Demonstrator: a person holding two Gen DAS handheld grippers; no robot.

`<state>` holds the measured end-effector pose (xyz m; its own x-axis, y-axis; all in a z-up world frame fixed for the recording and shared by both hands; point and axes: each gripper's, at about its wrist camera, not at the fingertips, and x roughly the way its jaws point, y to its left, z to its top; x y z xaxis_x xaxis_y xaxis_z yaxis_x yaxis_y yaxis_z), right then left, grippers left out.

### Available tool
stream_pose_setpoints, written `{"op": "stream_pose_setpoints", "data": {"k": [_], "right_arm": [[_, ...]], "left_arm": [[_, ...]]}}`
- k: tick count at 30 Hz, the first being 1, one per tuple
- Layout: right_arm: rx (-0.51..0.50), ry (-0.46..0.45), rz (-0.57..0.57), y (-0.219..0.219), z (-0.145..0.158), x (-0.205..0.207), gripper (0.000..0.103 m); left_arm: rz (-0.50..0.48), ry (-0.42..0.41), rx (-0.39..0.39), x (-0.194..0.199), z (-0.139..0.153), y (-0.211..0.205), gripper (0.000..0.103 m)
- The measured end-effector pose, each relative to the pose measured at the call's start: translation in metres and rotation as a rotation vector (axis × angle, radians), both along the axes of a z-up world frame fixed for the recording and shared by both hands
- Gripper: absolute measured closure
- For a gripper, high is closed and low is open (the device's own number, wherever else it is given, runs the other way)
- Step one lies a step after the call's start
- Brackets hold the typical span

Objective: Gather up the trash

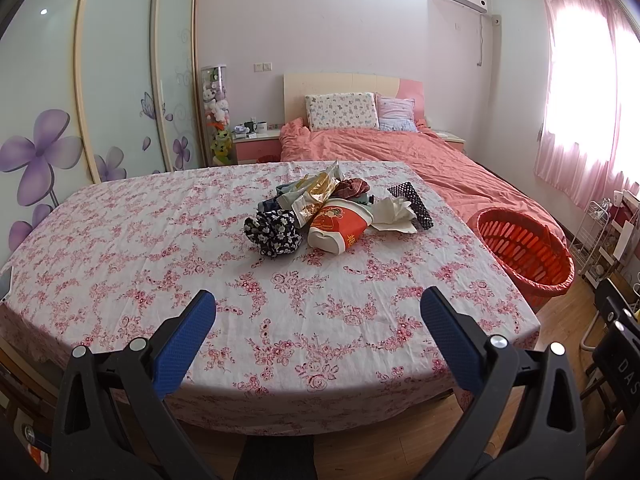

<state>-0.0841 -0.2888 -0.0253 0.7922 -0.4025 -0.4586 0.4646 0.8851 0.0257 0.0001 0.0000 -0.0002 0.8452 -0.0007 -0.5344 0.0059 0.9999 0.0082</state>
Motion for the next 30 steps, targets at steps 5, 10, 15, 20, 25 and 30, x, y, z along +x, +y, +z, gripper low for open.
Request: {"op": "stream_pose_setpoints", "data": {"k": [5,10,15,20,25,30], "right_arm": [[-0.001,0.000,0.000,0.0003,0.0004,0.0001,0.004],[-0.001,0.001,0.000,0.0010,0.0009,0.0001,0.004],[-0.002,0.000,0.000,0.0016,0.0013,0.0002,0.004],[-0.002,0.001,0.000,0.0018,0.0012,0.0006,0.004],[-0.002,0.002,0.000,0.0017,0.0014,0.0006,0.004],[-0.003,0.001,0.000,0.0018,0.0017,0.0002,0.004]], "left_arm": [[0.001,0.001,0.000,-0.0002,0.0000,-0.0001,0.002],[0.000,0.002,-0.001,0.0001,-0.0001,0.0000,0.002],[0.000,0.003,-0.001,0.0002,-0.0001,0.0001,0.002],[0.000,0.004,-0.002,0.0002,-0.0001,0.0001,0.002],[0.000,0.005,-0.002,0.0003,-0.0001,0.0001,0.002],[0.000,0.006,-0.002,-0.0002,-0.0001,0.0001,0.002]]}}
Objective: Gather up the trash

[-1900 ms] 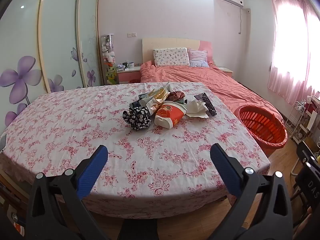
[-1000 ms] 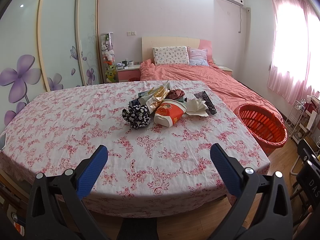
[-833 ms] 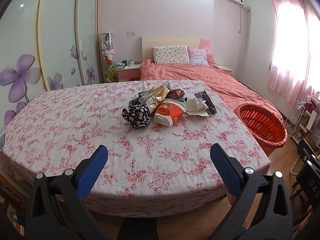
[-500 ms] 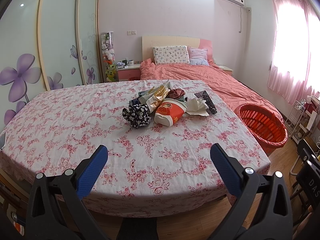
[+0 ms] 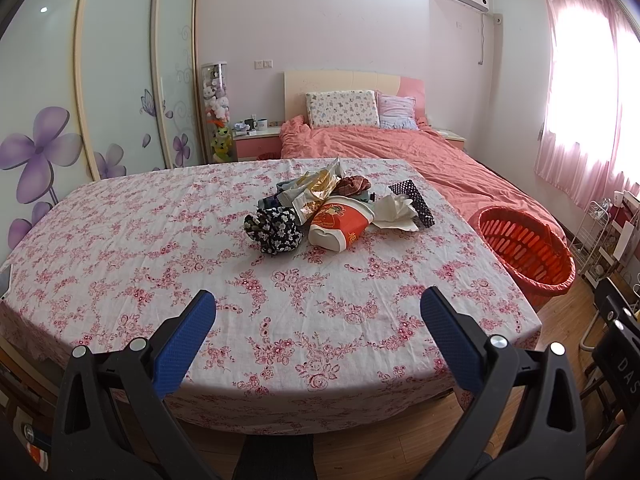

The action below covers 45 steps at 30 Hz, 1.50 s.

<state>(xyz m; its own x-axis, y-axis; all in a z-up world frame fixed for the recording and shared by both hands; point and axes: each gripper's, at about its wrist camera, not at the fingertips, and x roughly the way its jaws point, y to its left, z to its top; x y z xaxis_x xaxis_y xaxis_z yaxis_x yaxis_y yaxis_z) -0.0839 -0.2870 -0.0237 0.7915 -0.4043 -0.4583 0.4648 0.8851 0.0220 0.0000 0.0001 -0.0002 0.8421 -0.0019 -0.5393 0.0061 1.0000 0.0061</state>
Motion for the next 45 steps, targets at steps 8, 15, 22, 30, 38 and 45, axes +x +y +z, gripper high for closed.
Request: {"op": "stream_pose_setpoints", "data": {"k": [8,15,22,30,38,45], "right_arm": [[0.000,0.000,0.000,0.000,0.000,0.000,0.004],[0.000,0.001,0.000,0.000,0.001,0.000,0.004],[-0.001,0.001,0.000,0.000,0.001,0.001,0.004],[-0.001,0.001,-0.001,0.000,0.001,0.000,0.004],[0.001,0.004,-0.002,0.000,0.000,0.001,0.004],[0.002,0.012,-0.002,-0.003,-0.002,0.009,0.004]], "left_arm": [[0.000,0.001,-0.001,0.000,0.000,0.000,0.002],[-0.001,0.002,-0.001,0.000,-0.002,-0.001,0.002],[0.000,0.004,-0.001,0.000,-0.004,-0.003,0.002],[-0.001,0.005,-0.001,0.000,-0.007,-0.006,0.002],[-0.002,0.010,-0.001,0.000,-0.021,-0.009,0.002],[0.006,0.031,0.004,0.012,-0.019,-0.008,0.002]]}}
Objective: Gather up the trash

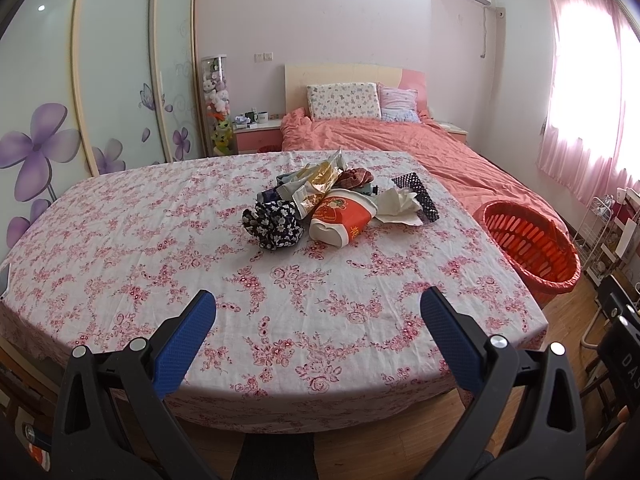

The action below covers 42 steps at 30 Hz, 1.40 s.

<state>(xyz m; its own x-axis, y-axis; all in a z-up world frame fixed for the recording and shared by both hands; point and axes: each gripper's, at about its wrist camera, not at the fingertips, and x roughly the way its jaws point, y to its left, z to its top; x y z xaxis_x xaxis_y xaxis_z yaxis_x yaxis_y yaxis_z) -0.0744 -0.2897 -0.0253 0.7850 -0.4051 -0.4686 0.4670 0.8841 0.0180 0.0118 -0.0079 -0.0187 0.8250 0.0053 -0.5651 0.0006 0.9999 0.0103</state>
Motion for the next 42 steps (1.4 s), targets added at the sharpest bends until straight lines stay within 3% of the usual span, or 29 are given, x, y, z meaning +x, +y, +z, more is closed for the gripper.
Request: {"op": "stream_pose_setpoints", "data": {"k": [7,13,21,25,31,37,42], "right_arm": [[0.011,0.001,0.047,0.005,-0.010,0.034,0.004],[0.021,0.014,0.121,0.012,-0.018,0.074,0.004],[0.100,0.061,0.237,0.019,-0.028,0.160,0.005],[0.170,0.108,0.305,0.022,-0.038,0.215,0.021],[0.258,0.161,0.379,0.026,-0.051,0.289,0.040],[0.267,0.192,0.410,0.030,-0.060,0.326,0.054],[0.256,0.230,0.434,0.037,-0.067,0.345,0.078]], "left_arm": [[0.056,0.039,0.002,0.026,-0.012,0.018,0.002],[0.101,0.094,-0.044,0.065,-0.023,0.051,0.002],[0.113,0.124,-0.076,0.120,-0.031,0.082,0.002],[0.078,0.100,-0.040,0.139,-0.033,0.079,0.002],[0.024,0.111,-0.060,0.160,-0.037,0.079,0.002],[0.003,0.109,-0.059,0.171,-0.040,0.077,0.003],[-0.033,0.134,-0.075,0.179,-0.044,0.075,0.019]]}}
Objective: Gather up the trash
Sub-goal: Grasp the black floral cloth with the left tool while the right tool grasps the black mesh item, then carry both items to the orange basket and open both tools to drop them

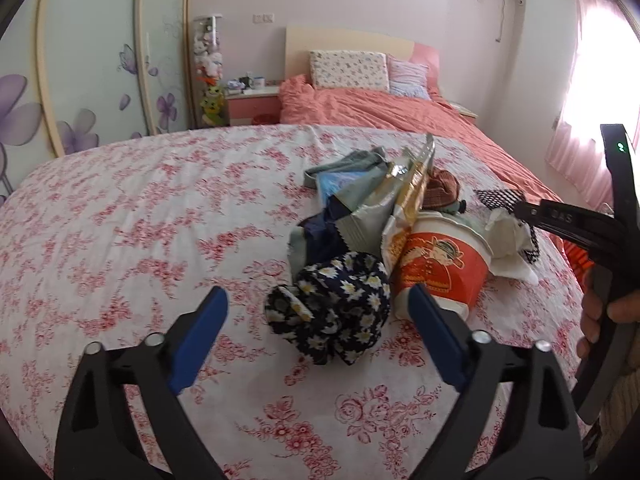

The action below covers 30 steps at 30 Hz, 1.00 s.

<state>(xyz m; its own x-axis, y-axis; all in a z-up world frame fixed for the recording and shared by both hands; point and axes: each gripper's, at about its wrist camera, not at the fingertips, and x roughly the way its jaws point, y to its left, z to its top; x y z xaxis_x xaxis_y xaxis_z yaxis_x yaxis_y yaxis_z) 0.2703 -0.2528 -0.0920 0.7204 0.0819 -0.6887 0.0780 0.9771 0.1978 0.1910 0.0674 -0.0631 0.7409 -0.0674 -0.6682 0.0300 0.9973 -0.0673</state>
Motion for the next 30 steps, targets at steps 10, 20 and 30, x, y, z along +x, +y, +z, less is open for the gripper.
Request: {"op": "stream_pose_setpoints", "data": {"k": [10,20,30], "right_arm": [[0.023,-0.055,0.018,-0.012,0.013,-0.006,0.096],[0.024,-0.128,0.021,-0.019,0.041,-0.028,0.097],[0.029,-0.201,0.033,-0.025,0.071,-0.063,0.097]], "left_arm": [[-0.062,0.074,-0.058,0.010,-0.013,-0.004,0.063],[-0.089,0.039,-0.089,0.002,0.002,0.001,0.086],[-0.068,-0.052,-0.080,-0.019,0.042,0.009,0.086]]}}
